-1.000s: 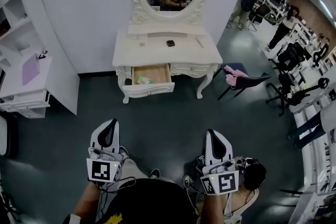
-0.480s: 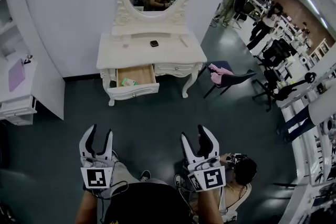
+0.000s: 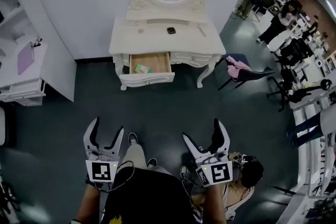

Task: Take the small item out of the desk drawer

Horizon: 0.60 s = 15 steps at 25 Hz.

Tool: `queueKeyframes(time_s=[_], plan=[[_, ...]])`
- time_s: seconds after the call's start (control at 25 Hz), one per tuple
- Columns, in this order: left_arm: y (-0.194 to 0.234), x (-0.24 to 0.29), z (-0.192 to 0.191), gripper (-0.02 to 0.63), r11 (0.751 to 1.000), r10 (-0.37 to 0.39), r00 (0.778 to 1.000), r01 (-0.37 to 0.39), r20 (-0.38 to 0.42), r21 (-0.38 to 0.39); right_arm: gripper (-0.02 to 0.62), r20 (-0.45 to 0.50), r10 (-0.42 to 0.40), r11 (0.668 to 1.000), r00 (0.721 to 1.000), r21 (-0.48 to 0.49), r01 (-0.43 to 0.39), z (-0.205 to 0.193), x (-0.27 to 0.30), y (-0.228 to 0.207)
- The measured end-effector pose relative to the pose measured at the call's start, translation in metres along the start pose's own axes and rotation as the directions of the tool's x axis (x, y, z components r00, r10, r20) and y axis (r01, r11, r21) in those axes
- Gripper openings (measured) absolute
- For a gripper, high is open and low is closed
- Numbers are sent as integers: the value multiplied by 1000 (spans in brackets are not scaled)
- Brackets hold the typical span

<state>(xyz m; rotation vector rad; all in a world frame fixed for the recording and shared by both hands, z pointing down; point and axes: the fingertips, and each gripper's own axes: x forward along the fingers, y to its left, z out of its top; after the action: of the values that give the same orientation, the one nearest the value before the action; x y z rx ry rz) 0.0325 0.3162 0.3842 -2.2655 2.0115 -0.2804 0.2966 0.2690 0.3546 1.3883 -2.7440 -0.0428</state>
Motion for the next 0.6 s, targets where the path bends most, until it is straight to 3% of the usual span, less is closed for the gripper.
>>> queueKeyframes(time_s=[0.24,0.4,0.6], plan=[[35,54,-20,321,998,27,999,-29,-39,-57,483,-109,44,999,993,3,-44,-30,66,-7],[62,121,-35,321,999,10,999,-11,-33,-40,482,-144,31,999,989,-10,-33,-45,134,-27],[114,217,-42,321,998,-58,997,60,-52,36,480,-206,40,999,978,2,-40,-57,246,-43]])
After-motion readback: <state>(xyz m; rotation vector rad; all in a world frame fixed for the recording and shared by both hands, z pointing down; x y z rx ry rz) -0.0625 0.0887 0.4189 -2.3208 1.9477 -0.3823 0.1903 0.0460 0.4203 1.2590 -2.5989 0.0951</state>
